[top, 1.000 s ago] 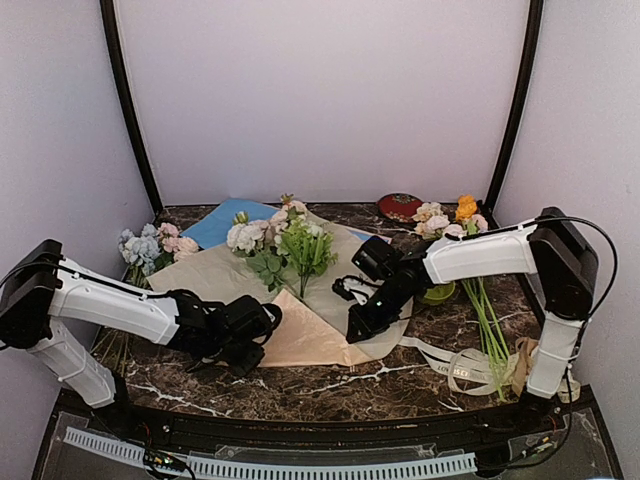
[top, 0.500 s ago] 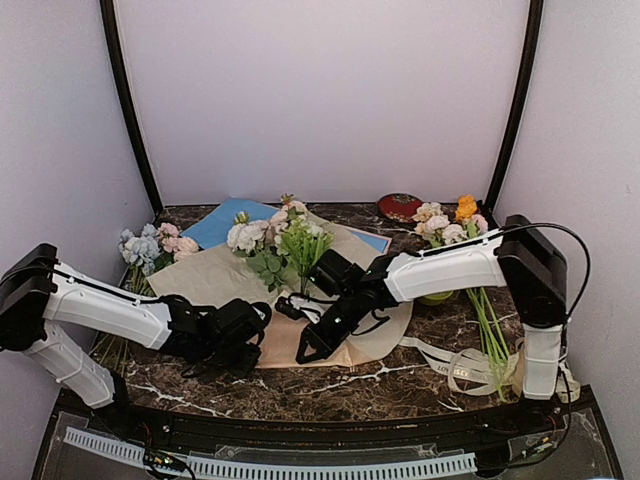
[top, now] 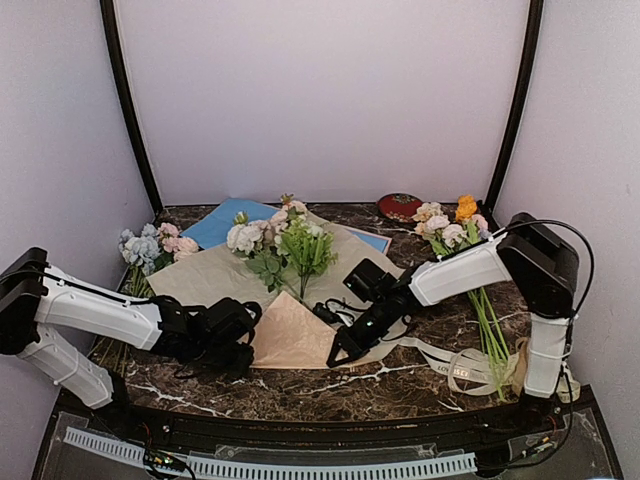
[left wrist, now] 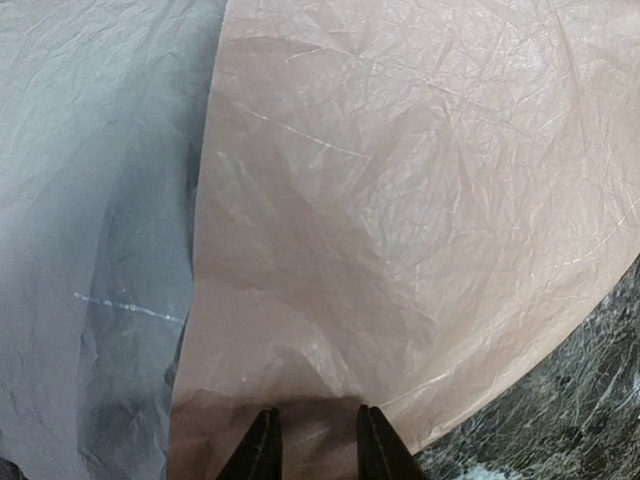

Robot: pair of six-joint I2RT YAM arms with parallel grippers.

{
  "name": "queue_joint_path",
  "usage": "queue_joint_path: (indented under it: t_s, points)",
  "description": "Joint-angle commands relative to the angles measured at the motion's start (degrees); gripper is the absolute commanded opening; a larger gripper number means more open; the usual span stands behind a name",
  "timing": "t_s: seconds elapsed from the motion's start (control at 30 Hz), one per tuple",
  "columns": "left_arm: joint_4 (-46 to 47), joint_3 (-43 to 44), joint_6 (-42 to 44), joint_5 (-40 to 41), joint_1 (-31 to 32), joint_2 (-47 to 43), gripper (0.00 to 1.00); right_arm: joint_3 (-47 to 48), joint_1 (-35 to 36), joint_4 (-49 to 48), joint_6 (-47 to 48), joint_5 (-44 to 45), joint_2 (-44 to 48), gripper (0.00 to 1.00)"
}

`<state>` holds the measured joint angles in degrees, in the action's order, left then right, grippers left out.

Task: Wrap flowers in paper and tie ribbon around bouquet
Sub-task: Press the fold line of the 1/4-folded wrapping paper.

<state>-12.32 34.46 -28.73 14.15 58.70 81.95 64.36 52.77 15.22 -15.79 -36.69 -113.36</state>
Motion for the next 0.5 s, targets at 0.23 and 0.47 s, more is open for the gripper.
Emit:
queue_joint_path:
  t_s: [0.23,0.47]
  points:
    - [-5.59,-3.19,-1.45,-2.49,-2.01,-1.63,0.26,-14.62,-7.4,3.89,-0.63,2.37,9.79,0.01]
    - [-5.53,-4.16,-2.35,-3.58,-2.1,-1.85,0.25,-18.84,-12.48,7.86,-0.05,3.96,14.79,0.01]
